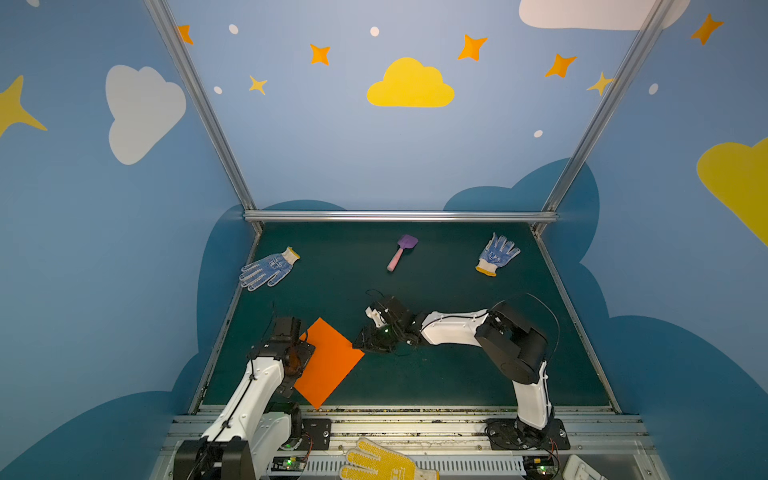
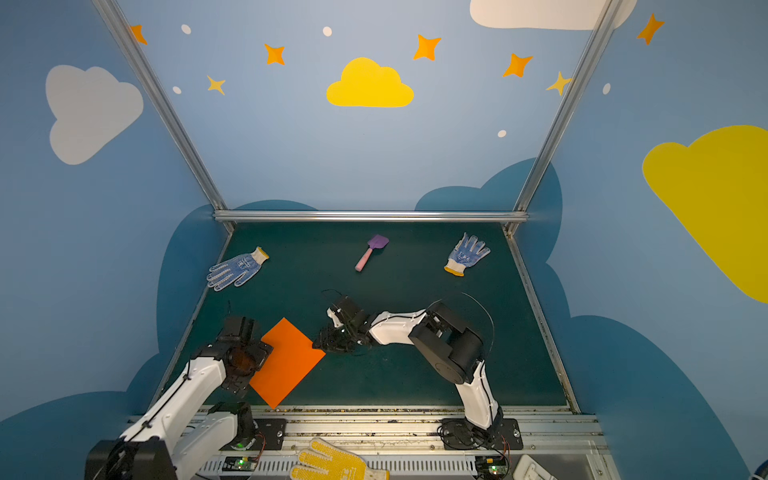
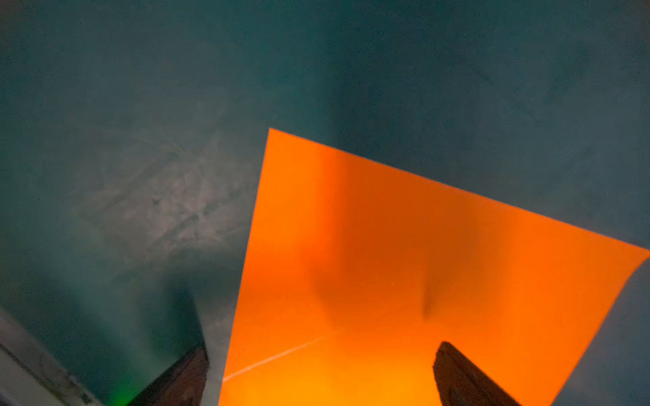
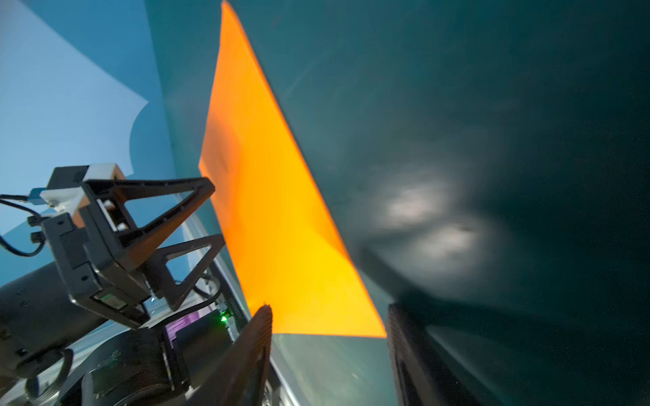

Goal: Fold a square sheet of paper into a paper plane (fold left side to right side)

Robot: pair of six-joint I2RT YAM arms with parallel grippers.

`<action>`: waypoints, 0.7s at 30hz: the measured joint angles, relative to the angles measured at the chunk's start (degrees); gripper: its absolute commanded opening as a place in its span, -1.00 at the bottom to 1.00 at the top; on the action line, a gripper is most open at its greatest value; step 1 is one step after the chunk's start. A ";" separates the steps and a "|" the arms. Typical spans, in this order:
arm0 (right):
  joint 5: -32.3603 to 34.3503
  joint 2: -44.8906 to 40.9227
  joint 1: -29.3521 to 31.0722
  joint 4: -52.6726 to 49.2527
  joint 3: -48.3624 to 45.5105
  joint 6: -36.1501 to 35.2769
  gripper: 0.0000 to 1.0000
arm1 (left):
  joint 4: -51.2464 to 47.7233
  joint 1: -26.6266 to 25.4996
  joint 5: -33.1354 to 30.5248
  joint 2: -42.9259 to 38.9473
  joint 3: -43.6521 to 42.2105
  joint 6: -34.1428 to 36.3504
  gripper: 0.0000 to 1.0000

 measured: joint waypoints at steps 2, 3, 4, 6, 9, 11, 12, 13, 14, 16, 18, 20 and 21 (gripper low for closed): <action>0.39 -1.90 -1.79 -1.99 -0.55 -1.40 0.10 | -0.48 -0.83 -0.02 4.02 1.62 1.33 1.00; 0.61 -2.99 -2.67 -2.89 -0.79 -2.19 0.10 | -0.87 -1.42 -0.04 6.51 2.67 2.21 1.00; 0.87 -3.85 -3.34 -3.56 -0.94 -2.78 0.10 | -1.29 -1.90 -0.13 8.46 3.52 2.71 1.00; 1.68 -5.95 -5.01 -5.01 -1.36 -4.26 0.10 | -0.39 -2.97 0.17 12.07 5.53 3.45 1.00; 2.51 -8.39 -6.56 -6.40 -2.34 -5.92 0.10 | 1.49 -5.16 0.42 16.87 8.70 4.70 1.00; 2.99 -9.68 -7.17 -7.50 -3.08 -6.84 0.10 | 2.34 -6.73 0.35 19.39 10.91 5.38 1.00; 3.21 -10.08 -7.37 -8.04 -3.34 -7.17 0.10 | 2.80 -7.56 0.35 20.61 11.89 5.77 1.00; 3.34 -10.27 -7.45 -8.44 -3.52 -7.48 0.10 | 3.17 -8.41 0.35 21.70 12.81 6.14 1.00; 3.54 -10.43 -7.48 -8.70 -3.76 -7.85 0.11 | 3.65 -9.31 0.33 22.82 13.77 6.64 1.00; 3.87 -10.47 -7.48 -9.29 -4.00 -8.20 0.11 | 4.37 -10.93 0.39 24.61 15.50 7.58 1.00; 4.15 -10.47 -7.48 -9.90 -4.07 -8.44 0.11 | 8.04 -12.85 2.32 26.14 17.97 8.55 1.00; 4.26 -10.47 -7.56 -10.16 -4.07 -8.92 0.12 | 17.42 -14.38 7.63 27.32 19.69 9.05 1.00; 4.28 -10.47 -7.61 -10.34 -4.04 -9.18 0.12 | 22.93 -15.41 10.71 28.22 20.61 9.46 1.00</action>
